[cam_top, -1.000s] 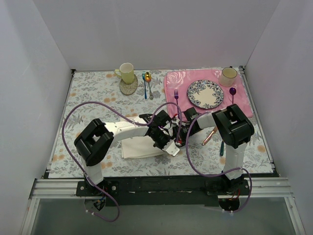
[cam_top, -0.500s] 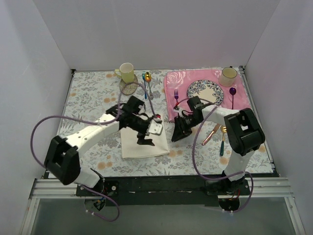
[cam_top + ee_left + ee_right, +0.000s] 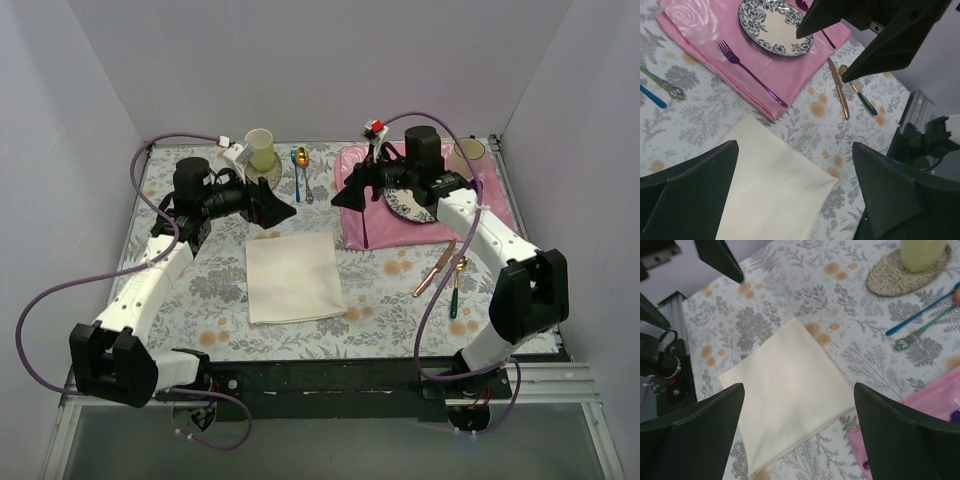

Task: Fold the napkin into a case and place the utensils inside
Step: Smooth out the square-folded napkin at the center of the board.

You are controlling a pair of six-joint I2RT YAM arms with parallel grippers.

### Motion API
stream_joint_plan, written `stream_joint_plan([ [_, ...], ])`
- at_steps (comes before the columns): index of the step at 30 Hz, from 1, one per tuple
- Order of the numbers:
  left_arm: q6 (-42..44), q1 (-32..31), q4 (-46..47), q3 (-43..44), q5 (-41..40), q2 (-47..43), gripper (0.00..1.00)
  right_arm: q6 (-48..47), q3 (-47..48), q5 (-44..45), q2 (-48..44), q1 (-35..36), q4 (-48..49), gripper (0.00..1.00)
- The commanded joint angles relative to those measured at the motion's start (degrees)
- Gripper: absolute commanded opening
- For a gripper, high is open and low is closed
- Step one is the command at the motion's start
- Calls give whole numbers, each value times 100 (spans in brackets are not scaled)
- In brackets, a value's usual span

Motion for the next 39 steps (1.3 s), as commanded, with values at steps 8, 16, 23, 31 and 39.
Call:
stream_joint_plan([
  [8, -4325, 383, 3112, -1484, 1406, 1380, 98, 3466, 176, -1264, 1979, 678, 1982, 99],
  [16, -5099, 445, 4633, -1757, 1512, 2585, 98, 4807, -206, -991, 2628, 899, 3148, 99],
  [23, -5653, 717, 5503, -1652, 1609, 3517, 98, 5467, -65, -824, 3409, 917, 3913, 99],
  [31, -5847, 1086, 5637, -1599, 1469, 4466, 98, 5950, -363, -806, 4078, 750, 4563, 99],
  [39, -5417, 1780, 5093, -2117, 1459, 4486, 98, 5398, -408, -868, 4378, 644, 4020, 99],
])
